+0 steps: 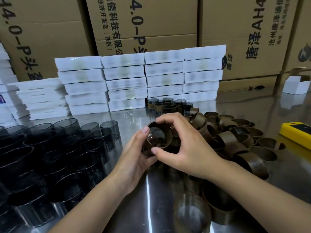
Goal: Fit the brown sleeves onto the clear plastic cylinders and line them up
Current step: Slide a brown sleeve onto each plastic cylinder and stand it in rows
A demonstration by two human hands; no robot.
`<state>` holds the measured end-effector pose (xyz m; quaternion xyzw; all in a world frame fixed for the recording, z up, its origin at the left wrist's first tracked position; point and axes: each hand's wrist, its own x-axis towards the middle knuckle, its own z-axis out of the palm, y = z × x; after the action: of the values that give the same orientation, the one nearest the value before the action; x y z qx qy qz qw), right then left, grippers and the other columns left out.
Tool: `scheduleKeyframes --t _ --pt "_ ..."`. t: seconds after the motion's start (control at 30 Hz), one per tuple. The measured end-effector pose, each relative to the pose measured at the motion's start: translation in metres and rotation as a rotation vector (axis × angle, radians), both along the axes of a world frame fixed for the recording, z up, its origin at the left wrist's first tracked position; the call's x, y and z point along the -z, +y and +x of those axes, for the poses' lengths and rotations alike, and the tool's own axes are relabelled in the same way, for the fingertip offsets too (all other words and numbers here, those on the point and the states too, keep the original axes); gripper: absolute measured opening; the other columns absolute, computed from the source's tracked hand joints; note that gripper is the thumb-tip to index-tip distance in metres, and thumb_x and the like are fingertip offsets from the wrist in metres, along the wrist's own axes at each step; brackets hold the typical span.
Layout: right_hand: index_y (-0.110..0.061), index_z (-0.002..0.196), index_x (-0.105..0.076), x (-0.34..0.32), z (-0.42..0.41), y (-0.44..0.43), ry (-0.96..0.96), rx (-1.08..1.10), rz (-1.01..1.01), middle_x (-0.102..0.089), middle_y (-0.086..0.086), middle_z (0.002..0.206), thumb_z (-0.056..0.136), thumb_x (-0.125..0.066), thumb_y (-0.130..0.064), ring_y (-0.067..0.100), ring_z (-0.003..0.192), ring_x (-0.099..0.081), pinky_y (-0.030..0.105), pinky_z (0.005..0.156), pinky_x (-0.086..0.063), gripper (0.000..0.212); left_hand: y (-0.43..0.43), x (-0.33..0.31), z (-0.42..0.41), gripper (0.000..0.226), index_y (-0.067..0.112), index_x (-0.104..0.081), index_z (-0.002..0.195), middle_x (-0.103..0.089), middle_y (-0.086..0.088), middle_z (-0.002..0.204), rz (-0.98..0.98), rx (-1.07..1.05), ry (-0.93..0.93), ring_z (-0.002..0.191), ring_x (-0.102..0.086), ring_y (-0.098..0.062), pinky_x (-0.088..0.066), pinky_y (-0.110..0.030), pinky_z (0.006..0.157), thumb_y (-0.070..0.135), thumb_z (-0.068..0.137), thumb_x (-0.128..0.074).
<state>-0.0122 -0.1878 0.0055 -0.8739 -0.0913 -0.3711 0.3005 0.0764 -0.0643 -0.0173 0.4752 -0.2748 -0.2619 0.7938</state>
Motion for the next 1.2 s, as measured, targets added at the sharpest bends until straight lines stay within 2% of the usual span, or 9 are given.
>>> scheduleKeyframes --t 0.23,0.37,0.43,0.57,0.73,0.83,1.0,1.1,1.2 --pt "-0.045 0.122 -0.037 0.001 0.004 -0.001 0.089 0.003 0.176 -0.046 -0.023 0.125 0.072 -0.062 -0.056 -0.008 0.113 -0.047 0.015 0.095 -0.040 0.058 0.000 0.003 0.006 0.064 0.011 -0.064 0.119 -0.073 -0.009 0.104 -0.047 -0.056 0.029 0.092 -0.071 -0.020 -0.057 -0.028 0.070 0.039 0.063 -0.078" --pt "-0.035 0.129 -0.040 0.003 0.011 -0.006 0.243 -0.082 0.450 -0.054 -0.012 0.124 0.078 -0.064 -0.046 0.003 0.107 -0.059 0.035 0.091 -0.052 0.058 -0.001 0.003 0.008 0.065 0.010 -0.062 0.117 -0.073 -0.007 0.103 -0.100 -0.134 0.020 0.096 -0.071 -0.023 -0.057 -0.031 0.074 0.038 0.061 -0.077" --pt "-0.031 0.131 -0.042 0.004 0.014 -0.008 0.299 -0.130 0.528 -0.058 -0.007 0.121 0.078 -0.063 -0.041 0.009 0.104 -0.062 0.043 0.094 -0.051 0.057 0.000 0.002 0.008 0.068 0.009 -0.059 0.121 -0.072 -0.010 0.107 -0.105 -0.166 -0.017 0.100 -0.070 -0.025 -0.057 -0.031 0.075 0.037 0.061 -0.076" --pt "-0.035 0.124 -0.045 0.005 0.017 -0.006 0.309 -0.165 0.579 -0.061 -0.007 0.117 0.071 -0.059 -0.038 0.008 0.103 -0.062 0.042 0.100 -0.046 0.055 0.002 0.002 0.010 0.062 0.018 -0.061 0.122 -0.070 -0.012 0.114 -0.083 -0.231 -0.067 0.103 -0.068 -0.027 -0.057 -0.033 0.075 0.029 0.062 -0.075" --pt "-0.038 0.110 -0.048 0.003 0.018 -0.012 0.294 -0.203 0.609 -0.066 -0.002 0.105 0.074 -0.058 -0.030 0.018 0.104 -0.063 0.046 0.102 -0.043 0.039 0.002 0.004 0.010 0.044 0.024 -0.066 0.111 -0.072 -0.007 0.105 -0.069 -0.262 -0.116 0.097 -0.070 -0.023 -0.059 -0.039 0.082 0.021 0.067 -0.069" --pt "-0.034 0.108 -0.049 0.003 0.018 -0.014 0.281 -0.211 0.616 -0.065 -0.004 0.097 0.087 -0.058 -0.015 0.016 0.096 -0.063 0.042 0.100 -0.045 0.029 0.003 0.002 0.009 0.047 0.023 -0.066 0.112 -0.073 -0.004 0.101 -0.061 -0.266 -0.142 0.098 -0.070 -0.023 -0.059 -0.037 0.080 0.019 0.065 -0.071" --pt "-0.027 0.102 -0.050 0.000 0.018 -0.014 0.246 -0.191 0.612 -0.060 -0.002 0.088 0.091 -0.056 -0.004 0.011 0.080 -0.056 0.024 0.076 -0.044 0.027 0.005 -0.001 0.006 0.063 0.017 -0.066 0.115 -0.070 -0.010 0.111 -0.042 -0.262 -0.140 0.100 -0.069 -0.026 -0.058 -0.038 0.075 0.032 0.055 -0.077" --pt "-0.024 0.100 -0.053 -0.001 0.018 -0.015 0.253 -0.199 0.661 -0.060 -0.012 0.076 0.087 -0.061 -0.007 0.006 0.074 -0.057 0.020 0.072 -0.048 0.023 0.006 -0.001 0.007 0.049 0.014 -0.067 0.113 -0.071 -0.012 0.109 -0.034 -0.245 -0.100 0.098 -0.069 -0.028 -0.057 -0.039 0.072 0.027 0.065 -0.072" --pt "-0.026 0.100 -0.061 -0.001 0.016 -0.017 0.279 -0.175 0.661 -0.066 -0.018 0.077 0.083 -0.069 -0.026 0.000 0.079 -0.063 0.021 0.076 -0.054 0.019 0.005 -0.003 0.004 0.039 0.012 -0.067 0.110 -0.072 -0.011 0.103 -0.059 -0.175 -0.013 0.090 -0.071 -0.022 -0.058 -0.035 0.067 0.027 0.074 -0.068"
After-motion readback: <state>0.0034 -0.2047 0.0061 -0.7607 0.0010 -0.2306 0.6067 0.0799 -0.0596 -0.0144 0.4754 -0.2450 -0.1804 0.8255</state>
